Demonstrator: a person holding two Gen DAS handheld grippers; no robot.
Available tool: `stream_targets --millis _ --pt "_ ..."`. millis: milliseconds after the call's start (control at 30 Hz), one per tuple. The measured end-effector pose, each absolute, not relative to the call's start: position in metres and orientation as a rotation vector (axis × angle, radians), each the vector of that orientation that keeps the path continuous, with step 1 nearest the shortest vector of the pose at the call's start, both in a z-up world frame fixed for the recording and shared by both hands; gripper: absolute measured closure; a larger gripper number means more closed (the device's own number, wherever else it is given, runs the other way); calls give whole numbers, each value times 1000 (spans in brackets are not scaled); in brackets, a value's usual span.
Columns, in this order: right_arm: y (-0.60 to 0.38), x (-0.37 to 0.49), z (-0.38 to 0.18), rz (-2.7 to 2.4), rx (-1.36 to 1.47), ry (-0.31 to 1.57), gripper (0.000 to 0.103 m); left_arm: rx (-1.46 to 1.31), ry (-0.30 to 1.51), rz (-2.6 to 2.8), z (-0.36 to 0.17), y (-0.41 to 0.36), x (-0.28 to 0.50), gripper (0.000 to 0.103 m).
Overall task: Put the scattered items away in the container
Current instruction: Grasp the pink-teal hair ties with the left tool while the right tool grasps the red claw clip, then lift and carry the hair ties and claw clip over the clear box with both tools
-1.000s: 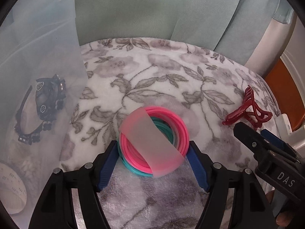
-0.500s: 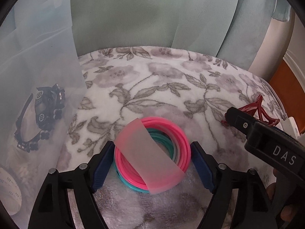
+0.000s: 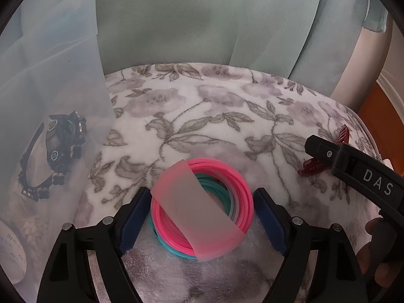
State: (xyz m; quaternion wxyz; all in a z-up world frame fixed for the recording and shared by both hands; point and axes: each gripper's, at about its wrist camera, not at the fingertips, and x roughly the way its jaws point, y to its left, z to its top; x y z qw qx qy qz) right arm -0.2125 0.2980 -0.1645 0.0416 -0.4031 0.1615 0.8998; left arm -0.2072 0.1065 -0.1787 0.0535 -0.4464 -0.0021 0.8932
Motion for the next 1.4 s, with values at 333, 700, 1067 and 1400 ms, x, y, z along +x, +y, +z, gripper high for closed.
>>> stream_targets --millis 333,700,1067,1400 --pt "309 -200 -156 2741 -1234 584 32 -1361 -43 2724 -175 102 -207 29" --pt "316 -185 -138 2760 -1206 632 73 -1405 -89 2706 -170 99 -203 30" --pt "326 -151 -126 2709 -1202 687 84 -1422 -48 2704 -171 100 -196 31" --pt "332 -102 -115 2638 -1225 721 84 -1482 -11 2671 -164 102 -155 31"
